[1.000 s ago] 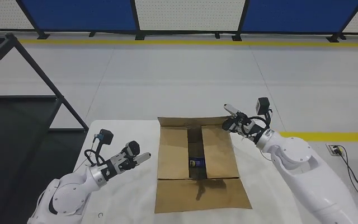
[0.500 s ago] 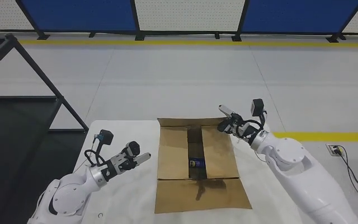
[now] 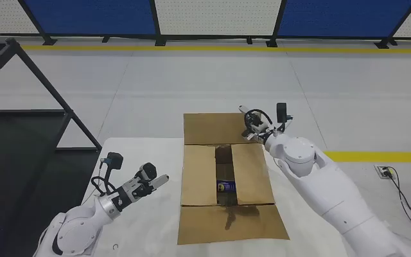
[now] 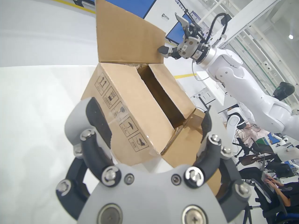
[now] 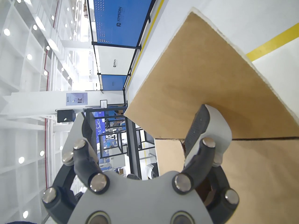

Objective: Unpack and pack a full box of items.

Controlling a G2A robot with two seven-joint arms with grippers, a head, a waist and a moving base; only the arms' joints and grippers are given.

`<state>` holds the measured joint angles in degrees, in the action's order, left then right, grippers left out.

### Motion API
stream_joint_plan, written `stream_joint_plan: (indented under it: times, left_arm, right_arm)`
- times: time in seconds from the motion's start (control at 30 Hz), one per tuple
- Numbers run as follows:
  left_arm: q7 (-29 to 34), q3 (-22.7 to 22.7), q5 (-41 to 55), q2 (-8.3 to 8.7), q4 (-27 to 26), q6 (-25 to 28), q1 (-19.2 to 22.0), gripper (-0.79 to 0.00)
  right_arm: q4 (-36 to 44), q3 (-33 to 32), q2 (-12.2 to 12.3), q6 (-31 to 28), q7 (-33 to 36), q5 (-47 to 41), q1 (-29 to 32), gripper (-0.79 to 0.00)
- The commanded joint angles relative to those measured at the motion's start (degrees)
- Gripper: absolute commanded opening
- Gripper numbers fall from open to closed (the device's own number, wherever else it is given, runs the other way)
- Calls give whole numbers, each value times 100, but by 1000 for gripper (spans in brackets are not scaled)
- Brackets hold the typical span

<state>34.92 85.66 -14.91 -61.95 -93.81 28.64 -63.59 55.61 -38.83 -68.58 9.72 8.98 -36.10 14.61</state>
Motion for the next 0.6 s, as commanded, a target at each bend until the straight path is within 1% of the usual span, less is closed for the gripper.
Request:
stream_joint_plan:
  times: [0.0,0.2,0.33,0.43,0.57]
  left_arm:
    - [2,-1,-1,0,1,0,2,0]
    - [2,-1,-1,0,1,0,2,0]
    - [2,-1,-1,0,1,0,2,0]
    - [2,-1,-1,0,1,0,2,0]
    - [2,-1,-1,0,1,0,2,0]
  right_arm:
    - [-243,78,-118,50,-43,-59,-94,0]
    - [-869,304,-456,160,-118,-19,-343,0]
    - [-1214,423,-651,240,-72,59,-454,0]
    - [-1455,485,-786,243,-168,146,-501,0]
    - [-1706,464,-934,27,-194,132,-526,0]
